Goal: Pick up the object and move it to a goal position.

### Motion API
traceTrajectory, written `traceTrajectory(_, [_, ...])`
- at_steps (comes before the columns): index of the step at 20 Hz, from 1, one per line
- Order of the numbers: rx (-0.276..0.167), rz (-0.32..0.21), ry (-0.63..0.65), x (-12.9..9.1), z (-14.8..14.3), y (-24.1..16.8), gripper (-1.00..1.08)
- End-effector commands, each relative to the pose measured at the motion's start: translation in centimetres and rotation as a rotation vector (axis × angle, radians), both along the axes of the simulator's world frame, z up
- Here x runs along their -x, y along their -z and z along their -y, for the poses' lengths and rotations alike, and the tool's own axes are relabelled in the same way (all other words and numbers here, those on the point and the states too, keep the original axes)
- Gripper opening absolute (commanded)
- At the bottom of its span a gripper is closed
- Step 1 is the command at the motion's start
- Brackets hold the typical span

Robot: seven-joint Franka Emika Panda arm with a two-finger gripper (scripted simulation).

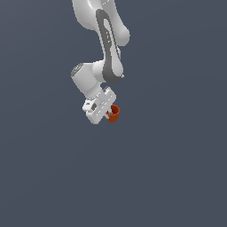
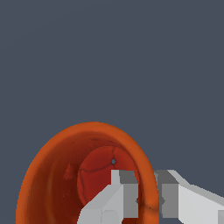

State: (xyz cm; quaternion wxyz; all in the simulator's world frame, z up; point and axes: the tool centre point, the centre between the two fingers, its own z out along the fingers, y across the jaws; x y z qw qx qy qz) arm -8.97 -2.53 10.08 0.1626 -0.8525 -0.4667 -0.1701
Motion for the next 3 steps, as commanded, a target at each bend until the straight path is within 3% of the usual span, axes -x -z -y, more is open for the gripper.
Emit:
traceTrajectory(1, [0.000,0.001,0.000,0.35,-0.10,-0.14,-1.00])
traceTrajectory(3, [-0.001,0.002,0.000,0.42,-0.12,-0.17,-1.00])
